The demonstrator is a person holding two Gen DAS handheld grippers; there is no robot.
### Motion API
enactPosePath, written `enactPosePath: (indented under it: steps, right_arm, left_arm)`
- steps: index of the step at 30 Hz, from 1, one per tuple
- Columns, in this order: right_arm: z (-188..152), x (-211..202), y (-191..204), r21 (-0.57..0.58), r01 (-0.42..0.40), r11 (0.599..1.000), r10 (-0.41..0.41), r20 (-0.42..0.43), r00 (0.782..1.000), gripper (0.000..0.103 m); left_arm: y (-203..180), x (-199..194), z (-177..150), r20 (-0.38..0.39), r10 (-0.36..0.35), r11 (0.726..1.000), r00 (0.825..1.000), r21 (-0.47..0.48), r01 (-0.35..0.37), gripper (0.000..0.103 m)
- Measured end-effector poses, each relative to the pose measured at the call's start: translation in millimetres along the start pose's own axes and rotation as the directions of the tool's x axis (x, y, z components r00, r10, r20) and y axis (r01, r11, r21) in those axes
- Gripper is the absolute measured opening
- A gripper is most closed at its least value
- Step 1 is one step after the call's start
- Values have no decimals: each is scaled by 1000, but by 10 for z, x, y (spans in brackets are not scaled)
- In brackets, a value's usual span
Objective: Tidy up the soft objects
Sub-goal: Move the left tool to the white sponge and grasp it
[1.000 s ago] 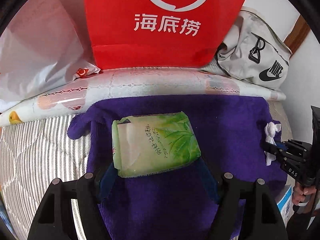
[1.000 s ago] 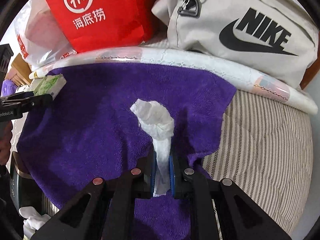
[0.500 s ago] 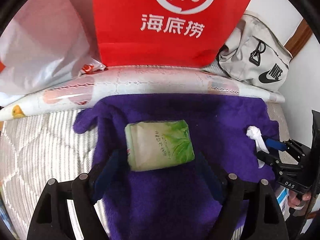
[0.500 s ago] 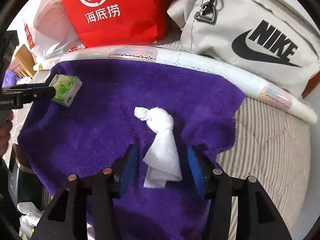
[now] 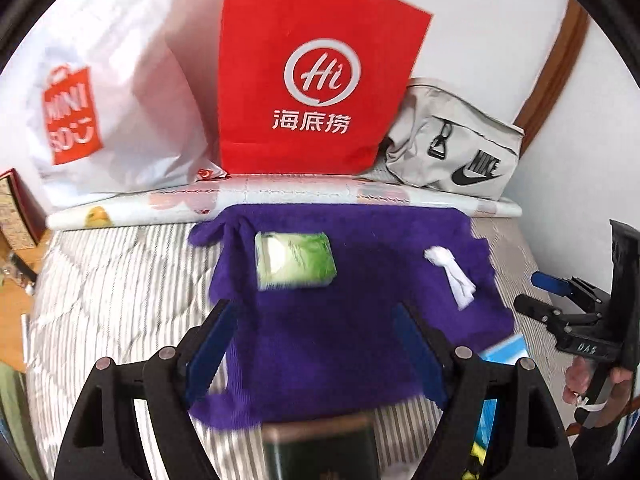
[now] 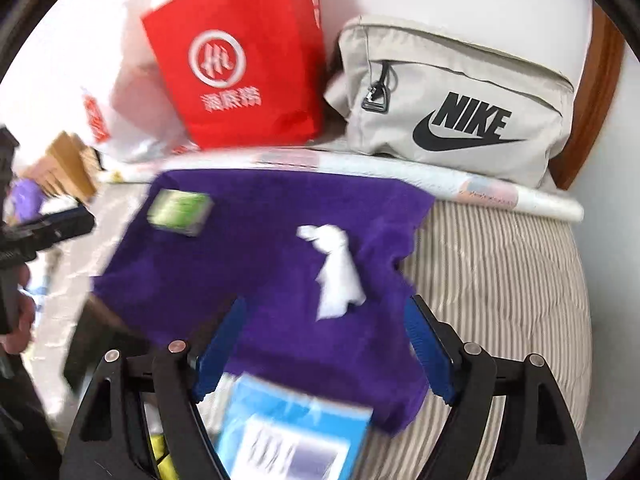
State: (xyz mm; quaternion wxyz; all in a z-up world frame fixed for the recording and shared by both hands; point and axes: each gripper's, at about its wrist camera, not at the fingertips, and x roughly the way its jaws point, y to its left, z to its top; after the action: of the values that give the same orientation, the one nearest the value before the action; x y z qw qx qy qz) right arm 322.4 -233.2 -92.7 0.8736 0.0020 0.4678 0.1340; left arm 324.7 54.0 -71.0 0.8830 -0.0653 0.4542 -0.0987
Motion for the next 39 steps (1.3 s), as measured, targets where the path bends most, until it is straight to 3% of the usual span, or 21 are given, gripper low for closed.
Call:
enactPosePath:
  steps: [4, 8, 11, 14, 18, 23, 27, 34, 37, 38, 39]
  right_arm:
    - [-218, -274, 48, 42, -10, 999, 8, 64, 998, 80]
    - [-550, -428, 99, 24, 2, 1000, -2, 5, 1000, 80]
    - [-839, -552, 125, 29, 36, 999, -35, -8, 999, 80]
    - [-1074, -669, 142, 50, 5, 999, -5, -8, 1000, 80]
    - [-1378, -851, 215, 69, 16, 997, -18, 21, 1000, 80]
    - [-1688, -1015, 366, 35, -15, 999, 14, 44, 999, 80]
    - [-1928, -1039, 449, 38, -26, 999, 25, 46, 999, 80]
    - [-2242, -1000, 512, 61, -64, 996, 62, 32, 998, 80]
    - [-2301, -1000, 603, 38, -69, 997, 67, 35, 997, 80]
    - [-2323, -1001, 643, 30, -72, 997, 70, 39, 997, 80]
    - [-2335, -996, 670, 26, -79, 997, 78, 40, 996, 80]
  left_arm:
    - [-88, -300, -254, 13, -2, 1000, 1000, 13, 2, 79]
    - [-183, -584, -579, 18, 46, 998, 999, 39, -47, 79]
    - [-208, -720, -790, 8, 29, 999, 1000, 30, -29, 80]
    - [-265, -803, -1035, -14, -1, 1000, 1000, 27, 2, 80]
    - [-336, -772, -1360, -60, -23, 999, 998, 29, 25, 80]
    - [-376, -622, -1684, -146, -102, 995, 984, -11, 101, 80]
    - [-390, -517, -1817, -175, -81, 997, 981, -10, 80, 80]
    - [-367, -368, -1943, -210, -106, 994, 972, -56, 96, 80]
    - [-380, -296, -1937, -224, -108, 993, 969, -61, 97, 77]
    - [-387, -286, -1945, -216, -113, 993, 970, -59, 103, 71]
    - [-387, -273, -1943, -212, -117, 993, 970, -56, 108, 56]
